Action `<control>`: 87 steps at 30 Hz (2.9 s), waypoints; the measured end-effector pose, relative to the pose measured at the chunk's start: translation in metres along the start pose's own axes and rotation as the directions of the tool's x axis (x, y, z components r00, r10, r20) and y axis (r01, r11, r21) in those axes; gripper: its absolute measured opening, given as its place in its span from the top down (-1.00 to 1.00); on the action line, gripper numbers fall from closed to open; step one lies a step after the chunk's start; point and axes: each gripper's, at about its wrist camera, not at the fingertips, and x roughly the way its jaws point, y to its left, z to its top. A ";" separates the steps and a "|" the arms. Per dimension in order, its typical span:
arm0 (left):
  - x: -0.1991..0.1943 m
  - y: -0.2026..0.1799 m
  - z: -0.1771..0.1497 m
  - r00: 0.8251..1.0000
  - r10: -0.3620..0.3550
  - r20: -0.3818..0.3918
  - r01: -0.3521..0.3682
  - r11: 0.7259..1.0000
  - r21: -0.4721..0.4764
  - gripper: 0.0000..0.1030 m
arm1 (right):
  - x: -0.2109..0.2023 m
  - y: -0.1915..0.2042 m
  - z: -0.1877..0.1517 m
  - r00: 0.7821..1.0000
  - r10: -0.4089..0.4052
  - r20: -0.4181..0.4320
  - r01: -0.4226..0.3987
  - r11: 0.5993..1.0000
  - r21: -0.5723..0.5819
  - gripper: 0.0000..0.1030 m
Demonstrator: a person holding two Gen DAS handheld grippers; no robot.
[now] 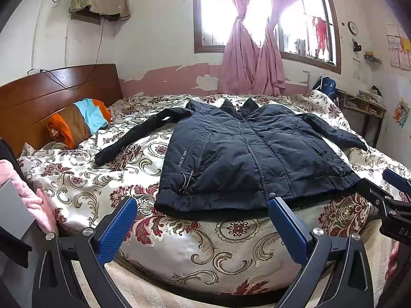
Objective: Fold large clothes
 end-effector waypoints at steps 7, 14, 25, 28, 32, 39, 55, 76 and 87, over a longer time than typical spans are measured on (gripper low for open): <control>0.000 0.000 0.002 1.000 0.002 0.000 -0.002 1.000 0.001 -1.00 | 0.002 0.001 0.001 1.000 -0.001 0.001 0.001 1.000 0.000 -0.98; 0.000 0.000 0.000 1.000 0.000 0.003 0.000 1.000 0.003 -1.00 | 0.001 0.000 0.001 1.000 -0.002 0.000 0.002 1.000 0.000 -0.98; -0.003 0.000 0.005 1.000 -0.007 0.005 0.007 1.000 0.007 -1.00 | 0.000 0.000 -0.002 1.000 -0.002 -0.003 0.002 1.000 0.002 -0.98; -0.003 0.000 0.004 1.000 -0.006 0.006 0.006 1.000 0.007 -1.00 | 0.000 0.000 -0.002 1.000 -0.002 -0.002 0.002 1.000 0.003 -0.98; -0.003 0.000 0.005 1.000 -0.006 0.006 0.006 1.000 0.006 -1.00 | 0.000 0.000 -0.004 1.000 0.003 -0.002 -0.003 1.000 0.007 -0.98; -0.004 0.000 0.005 1.000 -0.005 0.006 0.005 1.000 0.008 -1.00 | -0.001 0.000 -0.004 1.000 0.000 -0.001 0.000 1.000 0.007 -0.98; -0.004 -0.001 0.005 1.000 -0.006 0.007 0.006 1.000 0.008 -1.00 | -0.001 0.000 -0.003 1.000 0.002 -0.001 -0.002 1.000 0.006 -0.98; 0.126 -0.034 0.057 0.987 -0.067 -0.144 0.074 0.996 0.045 -1.00 | 0.092 -0.091 0.016 0.999 -0.014 -0.035 0.018 0.991 0.133 -0.98; 0.228 -0.088 0.122 0.948 -0.248 -0.200 0.254 0.967 0.008 -1.00 | 0.190 -0.250 0.048 0.974 -0.194 -0.119 0.225 0.897 0.380 -0.98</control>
